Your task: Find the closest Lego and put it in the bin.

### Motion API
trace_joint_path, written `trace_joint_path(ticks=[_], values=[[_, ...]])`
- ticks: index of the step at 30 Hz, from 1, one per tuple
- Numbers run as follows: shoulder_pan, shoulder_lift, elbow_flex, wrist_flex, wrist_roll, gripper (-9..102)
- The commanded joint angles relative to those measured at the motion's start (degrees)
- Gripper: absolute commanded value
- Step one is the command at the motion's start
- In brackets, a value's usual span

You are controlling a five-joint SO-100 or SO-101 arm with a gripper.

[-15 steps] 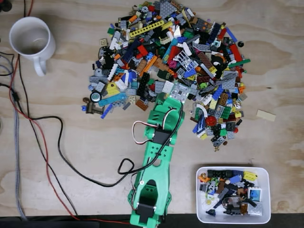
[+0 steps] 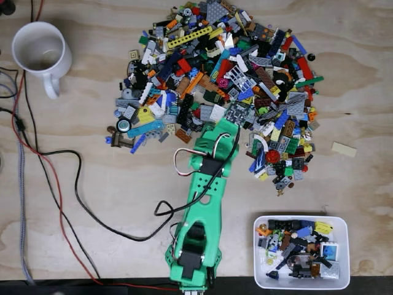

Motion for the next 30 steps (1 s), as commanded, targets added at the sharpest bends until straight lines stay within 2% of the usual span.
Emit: trace_joint_path(ticks=[1, 5, 10, 14, 18, 30], values=[[-1.23, -12.22, -20.83, 10.55, 18.02, 16], [-1.93, -30.85, -43.95, 24.43, 35.68, 23], [-0.62, -46.05, -58.8, 31.55, 48.87, 29], [1.41, -52.38, -61.17, 30.5, 56.51, 31], [3.08, -56.16, -62.14, 29.53, 59.94, 31], [3.34, -58.18, -56.87, 22.94, 61.7, 31]])
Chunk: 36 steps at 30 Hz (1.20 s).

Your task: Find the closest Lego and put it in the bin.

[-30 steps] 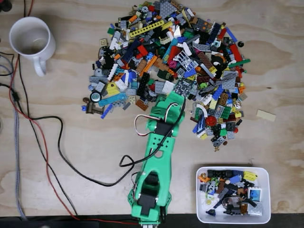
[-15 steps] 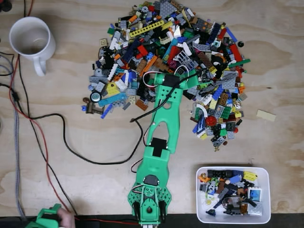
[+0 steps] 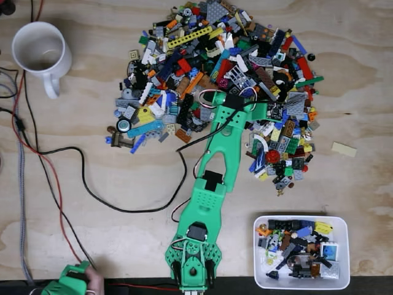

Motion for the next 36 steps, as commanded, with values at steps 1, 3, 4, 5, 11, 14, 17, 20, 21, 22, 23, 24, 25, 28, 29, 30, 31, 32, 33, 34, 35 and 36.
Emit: trace_joint_path(ticks=[1, 3, 4, 5, 11, 14, 17, 20, 21, 22, 23, 24, 25, 28, 29, 30, 31, 32, 33, 34, 35, 36], values=[[0.0, 1.23, -0.26, -1.93, 1.32, 31], [-0.09, 1.05, 0.97, -2.29, 2.2, 31], [-0.18, 1.14, 2.11, -3.08, 2.37, 31], [-0.18, 1.05, 2.9, -3.87, 2.46, 31], [-0.35, 0.0, 3.96, -5.89, 1.85, 23], [-0.35, -0.26, 4.04, -6.5, 1.58, 17], [-0.09, -0.35, 3.96, -7.38, 1.23, 14], [-0.09, 0.26, 2.81, -7.12, -0.26, 11], [-0.09, 0.35, 1.76, -6.42, -0.97, 11], [-0.18, 0.44, 0.53, -5.71, -1.76, 10], [-0.26, 0.62, -0.88, -4.57, -2.81, 10], [-0.35, 0.79, -2.46, -3.08, -3.78, 10], [-0.44, 1.14, -4.13, -1.49, -4.92, 10], [0.09, 4.66, -7.82, 3.69, -9.32, 9], [0.79, 6.94, -8.26, 5.1, -10.99, 9], [1.76, 9.49, -8.26, 6.42, -12.92, 9], [2.9, 12.13, -8.09, 8.09, -15.03, 9], [4.22, 15.21, -7.12, 9.76, -17.14, 10], [6.06, 18.63, -4.83, 10.72, -19.42, 10], [8.61, 22.15, -2.11, 11.25, -21.97, 10], [11.78, 25.22, 0.09, 11.69, -24.35, 11], [15.03, 27.69, 1.76, 12.04, -27.25, 11]])
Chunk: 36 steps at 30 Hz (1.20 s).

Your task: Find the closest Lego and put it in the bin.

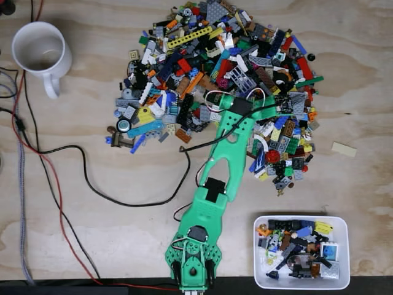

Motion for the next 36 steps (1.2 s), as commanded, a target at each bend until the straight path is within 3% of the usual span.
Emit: trace_joint_path(ticks=[1, 7, 11, 18, 23, 30, 36], values=[[14.41, 20.92, 5.27, 3.08, -13.01, 11], [36.04, 29.44, 5.89, 5.71, -27.25, 12], [49.39, 32.52, 9.23, 2.02, -35.07, 12], [64.07, 38.32, 22.68, -3.34, -44.82, 11], [68.12, 43.77, 30.32, -6.94, -48.52, 12], [63.81, 48.6, 34.37, -13.27, -50.89, 29], [54.32, 55.37, 36.47, -18.28, -56.78, 23]])
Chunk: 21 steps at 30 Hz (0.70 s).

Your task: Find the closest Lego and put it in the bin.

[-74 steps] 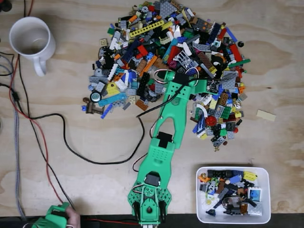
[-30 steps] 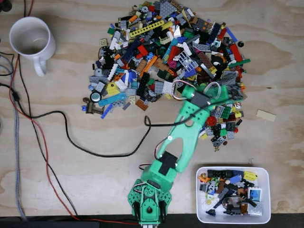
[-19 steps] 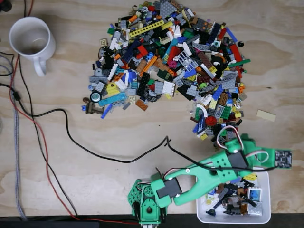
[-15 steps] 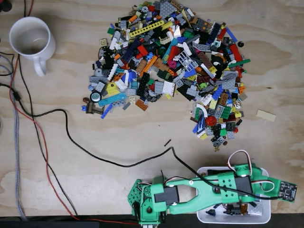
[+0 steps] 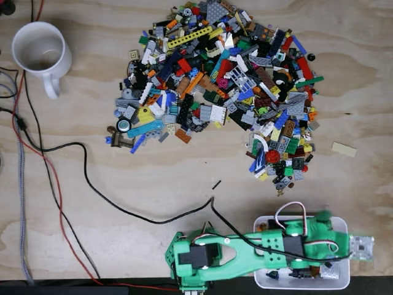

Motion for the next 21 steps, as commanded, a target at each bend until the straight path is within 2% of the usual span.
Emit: trace_joint_path(ticks=[1, 4, 7, 10, 15, 21], values=[[-5.45, 8.17, 0.35, -1.49, -3.87, 22], [-16.17, 12.3, 3.69, -5.01, -4.39, 7], [-29.88, 15.82, 9.93, -12.92, -5.45, 0], [-42.45, 21.45, 21.18, -21.88, -9.4, 0], [-57.83, 29.27, 36.65, -30.5, -10.72, 4], [-65.39, 28.39, 39.11, -30.67, -6.86, 4]])
